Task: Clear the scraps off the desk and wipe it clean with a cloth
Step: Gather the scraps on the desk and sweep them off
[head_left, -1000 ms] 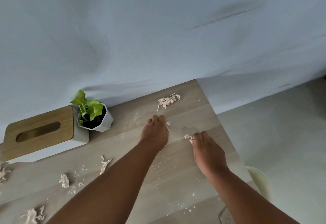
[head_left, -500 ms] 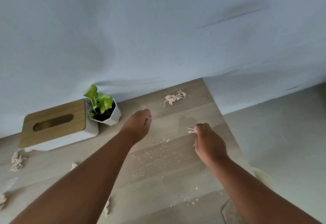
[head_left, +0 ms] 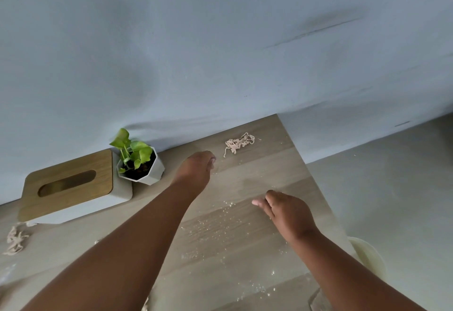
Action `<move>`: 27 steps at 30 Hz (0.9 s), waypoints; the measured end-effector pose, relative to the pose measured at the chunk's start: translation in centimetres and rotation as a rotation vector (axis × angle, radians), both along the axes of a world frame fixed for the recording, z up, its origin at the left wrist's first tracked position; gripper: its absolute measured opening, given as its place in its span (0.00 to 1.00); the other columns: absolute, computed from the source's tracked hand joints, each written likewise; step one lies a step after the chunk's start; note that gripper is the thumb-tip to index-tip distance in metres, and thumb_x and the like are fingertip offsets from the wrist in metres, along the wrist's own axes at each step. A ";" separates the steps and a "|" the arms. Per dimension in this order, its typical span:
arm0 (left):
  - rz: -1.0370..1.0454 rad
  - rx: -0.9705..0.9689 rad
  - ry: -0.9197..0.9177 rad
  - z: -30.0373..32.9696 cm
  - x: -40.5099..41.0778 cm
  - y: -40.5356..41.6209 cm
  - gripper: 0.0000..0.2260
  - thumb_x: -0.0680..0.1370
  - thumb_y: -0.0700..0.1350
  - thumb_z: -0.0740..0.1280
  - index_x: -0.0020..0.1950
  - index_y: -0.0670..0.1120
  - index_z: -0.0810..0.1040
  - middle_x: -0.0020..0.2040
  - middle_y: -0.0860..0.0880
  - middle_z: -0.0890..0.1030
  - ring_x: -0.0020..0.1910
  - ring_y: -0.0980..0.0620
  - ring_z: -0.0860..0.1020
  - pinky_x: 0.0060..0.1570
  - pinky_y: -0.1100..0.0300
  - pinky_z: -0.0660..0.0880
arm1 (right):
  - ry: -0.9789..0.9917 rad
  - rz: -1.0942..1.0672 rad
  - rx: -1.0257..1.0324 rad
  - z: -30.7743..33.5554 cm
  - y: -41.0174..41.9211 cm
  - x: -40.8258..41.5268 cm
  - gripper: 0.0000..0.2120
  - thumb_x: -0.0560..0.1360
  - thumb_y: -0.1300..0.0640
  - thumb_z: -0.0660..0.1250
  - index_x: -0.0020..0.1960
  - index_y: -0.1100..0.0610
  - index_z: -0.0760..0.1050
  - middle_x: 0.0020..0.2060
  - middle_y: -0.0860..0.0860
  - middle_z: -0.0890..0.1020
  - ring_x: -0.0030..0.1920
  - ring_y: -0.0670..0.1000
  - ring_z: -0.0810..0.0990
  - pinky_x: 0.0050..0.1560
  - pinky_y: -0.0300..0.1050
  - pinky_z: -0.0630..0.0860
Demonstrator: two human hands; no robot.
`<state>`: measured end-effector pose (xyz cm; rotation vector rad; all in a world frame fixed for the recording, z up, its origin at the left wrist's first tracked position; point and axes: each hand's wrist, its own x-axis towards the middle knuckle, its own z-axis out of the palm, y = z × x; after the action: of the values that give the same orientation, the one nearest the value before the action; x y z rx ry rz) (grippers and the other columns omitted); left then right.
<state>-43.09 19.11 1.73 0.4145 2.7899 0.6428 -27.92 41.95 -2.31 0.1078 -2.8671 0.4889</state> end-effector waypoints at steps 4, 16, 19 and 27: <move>-0.057 0.003 -0.003 -0.5 -1.8 1.9 0.08 0.85 0.44 0.60 0.53 0.44 0.78 0.49 0.44 0.81 0.50 0.41 0.78 0.48 0.52 0.74 | 0.002 -0.033 -0.028 -0.7 0.0 0.0 0.25 0.73 0.40 0.73 0.31 0.55 0.67 0.22 0.49 0.70 0.20 0.52 0.69 0.21 0.40 0.62; -0.183 -0.204 0.032 -3.7 -5.5 6.4 0.23 0.81 0.60 0.63 0.72 0.57 0.59 0.65 0.43 0.69 0.66 0.40 0.70 0.62 0.46 0.73 | -0.087 -0.023 -0.052 -1.0 -0.5 -0.9 0.15 0.76 0.38 0.66 0.44 0.49 0.69 0.33 0.44 0.74 0.30 0.46 0.75 0.25 0.40 0.67; -0.207 -0.230 0.061 -4.4 -5.6 6.8 0.23 0.82 0.60 0.63 0.73 0.52 0.65 0.67 0.42 0.68 0.67 0.40 0.70 0.63 0.46 0.75 | -0.061 -0.043 -0.115 -0.7 -0.4 -1.3 0.16 0.75 0.44 0.67 0.55 0.55 0.75 0.40 0.46 0.79 0.34 0.47 0.78 0.28 0.38 0.70; -0.231 -0.150 0.143 -4.9 -5.0 6.6 0.16 0.83 0.53 0.63 0.66 0.46 0.73 0.61 0.44 0.70 0.61 0.43 0.73 0.53 0.47 0.79 | -0.065 0.013 -0.209 -0.8 0.2 -2.3 0.14 0.71 0.64 0.66 0.53 0.55 0.66 0.38 0.49 0.77 0.27 0.51 0.76 0.25 0.40 0.68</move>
<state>-48.07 25.70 -3.19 0.7642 2.8371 0.3632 -30.25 42.13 -3.06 0.0767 -2.8582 0.8039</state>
